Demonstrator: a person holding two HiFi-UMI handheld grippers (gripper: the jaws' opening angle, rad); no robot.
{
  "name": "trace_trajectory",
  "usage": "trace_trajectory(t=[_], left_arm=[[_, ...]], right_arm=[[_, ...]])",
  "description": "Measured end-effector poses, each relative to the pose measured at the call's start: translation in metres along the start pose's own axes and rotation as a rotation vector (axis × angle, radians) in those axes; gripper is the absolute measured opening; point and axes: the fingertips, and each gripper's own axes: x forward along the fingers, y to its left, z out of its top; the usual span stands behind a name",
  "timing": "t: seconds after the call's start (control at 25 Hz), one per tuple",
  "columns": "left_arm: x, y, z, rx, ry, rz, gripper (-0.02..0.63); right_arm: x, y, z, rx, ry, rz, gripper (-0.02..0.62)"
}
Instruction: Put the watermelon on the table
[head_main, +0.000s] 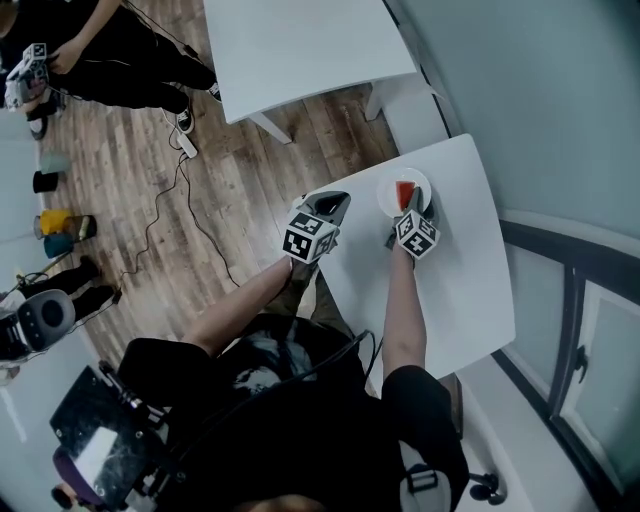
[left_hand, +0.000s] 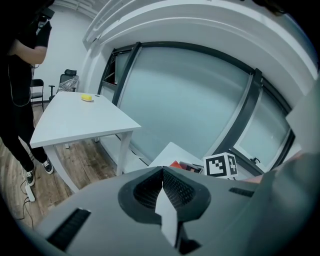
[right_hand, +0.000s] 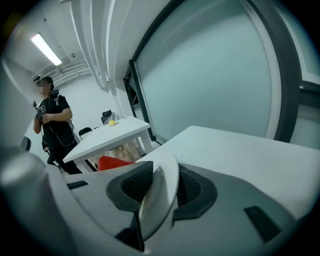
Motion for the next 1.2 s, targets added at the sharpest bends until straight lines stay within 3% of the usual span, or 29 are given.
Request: trace_trajectory(t=[0.08, 0.24, 0.36, 0.44, 0.52, 0.6, 0.84, 1.0, 1.2], left_arm=[[-0.003, -0.001, 0.000, 0.006, -0.003, -0.002, 0.006], [-0.008, -0.002, -0.003, -0.002, -0.005, -0.005, 0.006], [-0.018, -0.010, -0.002, 0.010, -0.014, -0.008, 0.006], [-0.028, -0.020, 0.002, 0.026, -0.032, -0.010, 0.006], [-0.040, -0.030, 0.008, 0.052, -0.052, -0.012, 0.006], [-0.053, -0.040, 0.012, 0.084, -0.074, -0.019, 0.006], [-0.081, -0.069, 0.011, 0.178, -0.111, -0.071, 0.006], [-0.085, -0.086, 0.003, 0.193, -0.109, -0.117, 0.006], [-0.079, -0.090, -0.005, 0.232, -0.086, -0.144, 0.006]], right_arm=[[0.000, -0.007, -0.005, -0.098, 0.046, -0.061, 0.145], [0.001, -0.015, -0.032, -0.293, 0.165, -0.093, 0.152], [-0.027, -0.012, -0.008, -0.306, 0.067, -0.091, 0.152], [-0.063, 0.006, 0.020, -0.339, -0.033, -0.033, 0.150], [-0.107, 0.029, 0.045, -0.379, -0.114, 0.018, 0.087], [-0.151, 0.049, 0.063, -0.379, -0.175, 0.047, 0.017], [-0.230, 0.084, 0.059, -0.280, -0.197, 0.088, 0.011], [-0.244, 0.082, 0.041, -0.192, -0.178, 0.093, 0.011], [-0.243, 0.085, 0.031, -0.175, -0.173, 0.108, 0.011]])
